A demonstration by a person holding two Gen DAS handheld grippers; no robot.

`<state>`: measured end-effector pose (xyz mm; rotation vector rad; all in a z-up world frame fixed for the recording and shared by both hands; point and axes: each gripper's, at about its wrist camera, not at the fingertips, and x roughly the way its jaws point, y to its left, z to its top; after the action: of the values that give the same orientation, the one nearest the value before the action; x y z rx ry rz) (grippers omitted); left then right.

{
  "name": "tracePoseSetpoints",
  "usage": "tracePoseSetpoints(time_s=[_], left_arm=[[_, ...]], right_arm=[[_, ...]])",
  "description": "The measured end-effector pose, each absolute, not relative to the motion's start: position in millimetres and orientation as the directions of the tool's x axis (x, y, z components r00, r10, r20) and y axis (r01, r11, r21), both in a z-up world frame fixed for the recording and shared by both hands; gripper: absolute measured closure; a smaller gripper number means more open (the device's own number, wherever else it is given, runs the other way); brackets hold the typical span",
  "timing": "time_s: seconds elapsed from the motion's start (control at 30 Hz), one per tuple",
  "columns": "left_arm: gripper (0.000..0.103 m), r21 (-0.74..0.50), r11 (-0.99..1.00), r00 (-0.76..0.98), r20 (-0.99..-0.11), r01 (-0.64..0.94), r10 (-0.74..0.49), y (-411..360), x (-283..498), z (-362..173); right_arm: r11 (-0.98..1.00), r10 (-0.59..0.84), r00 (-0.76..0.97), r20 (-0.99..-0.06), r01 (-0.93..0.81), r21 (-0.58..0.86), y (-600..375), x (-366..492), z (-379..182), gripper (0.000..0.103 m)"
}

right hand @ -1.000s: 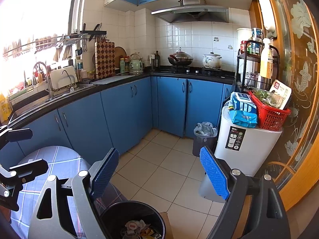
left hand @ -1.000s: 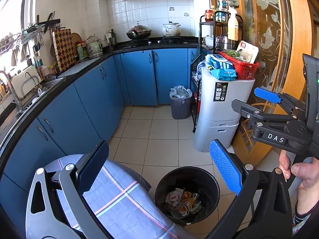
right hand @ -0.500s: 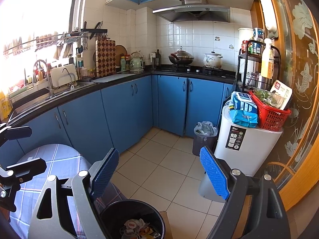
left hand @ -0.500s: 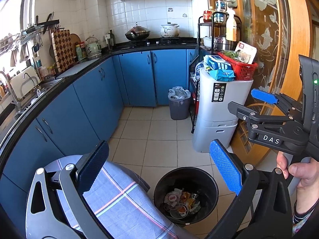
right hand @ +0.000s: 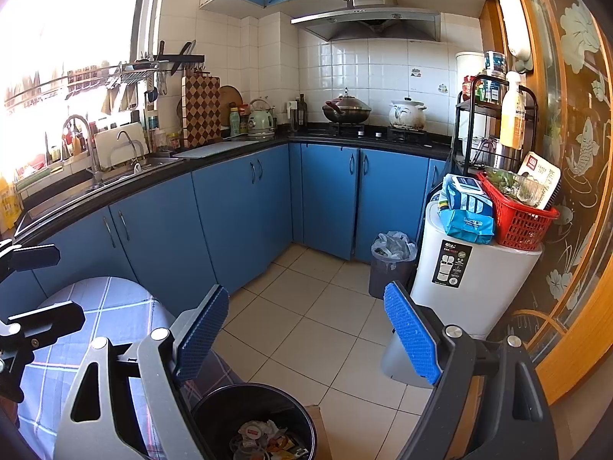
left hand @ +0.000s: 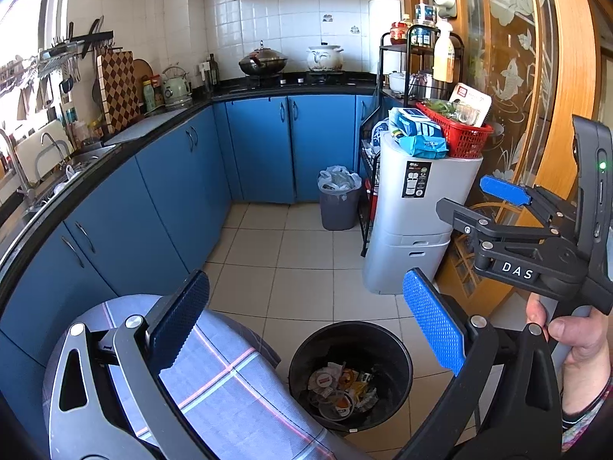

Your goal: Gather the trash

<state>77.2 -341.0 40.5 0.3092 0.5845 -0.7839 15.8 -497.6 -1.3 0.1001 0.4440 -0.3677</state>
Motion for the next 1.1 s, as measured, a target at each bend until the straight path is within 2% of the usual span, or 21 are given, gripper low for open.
tracePoseSetpoints(time_s=[1.1], left_arm=[[0.003,0.029,0.661,0.542,-0.601,0.749,-0.588,-335.4,74.9,39.1]], right_arm=[[0.930,-0.325,0.839,-0.436,0.366,0.011,-497.2,17.2,-0.5,0.022]])
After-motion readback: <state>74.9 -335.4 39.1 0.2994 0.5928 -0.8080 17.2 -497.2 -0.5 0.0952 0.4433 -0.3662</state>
